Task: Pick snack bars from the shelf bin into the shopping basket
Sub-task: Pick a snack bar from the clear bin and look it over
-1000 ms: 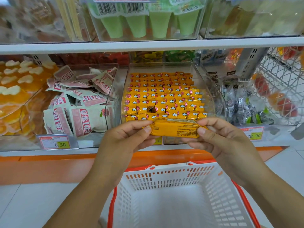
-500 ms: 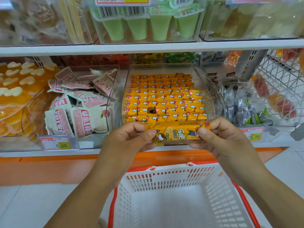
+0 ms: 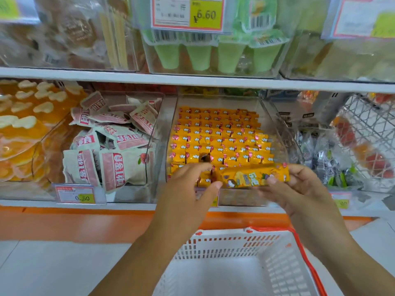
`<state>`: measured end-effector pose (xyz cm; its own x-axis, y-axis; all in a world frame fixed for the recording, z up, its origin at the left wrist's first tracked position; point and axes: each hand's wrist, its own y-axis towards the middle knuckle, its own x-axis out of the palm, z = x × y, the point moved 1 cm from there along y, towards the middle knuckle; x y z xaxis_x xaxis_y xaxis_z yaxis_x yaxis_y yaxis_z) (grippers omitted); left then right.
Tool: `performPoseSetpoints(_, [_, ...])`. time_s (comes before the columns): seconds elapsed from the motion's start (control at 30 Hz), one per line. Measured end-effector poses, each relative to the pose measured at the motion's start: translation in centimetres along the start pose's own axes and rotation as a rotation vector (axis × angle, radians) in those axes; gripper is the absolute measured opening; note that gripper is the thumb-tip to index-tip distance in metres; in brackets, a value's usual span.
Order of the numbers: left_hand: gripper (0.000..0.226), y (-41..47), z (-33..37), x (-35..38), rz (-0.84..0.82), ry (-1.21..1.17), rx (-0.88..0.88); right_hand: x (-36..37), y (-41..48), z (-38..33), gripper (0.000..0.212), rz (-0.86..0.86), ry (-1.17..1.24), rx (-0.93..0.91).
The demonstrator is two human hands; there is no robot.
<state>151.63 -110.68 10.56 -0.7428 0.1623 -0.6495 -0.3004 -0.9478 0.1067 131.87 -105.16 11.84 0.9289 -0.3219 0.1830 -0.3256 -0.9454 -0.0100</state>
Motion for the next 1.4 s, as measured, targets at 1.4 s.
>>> performPoseSetpoints(1.4, [0.080, 2.6, -1.4, 1.7, -0.042, 0.210, 0.057, 3.2, 5.2, -0.8, 0.005, -0.124, -0.686, -0.524])
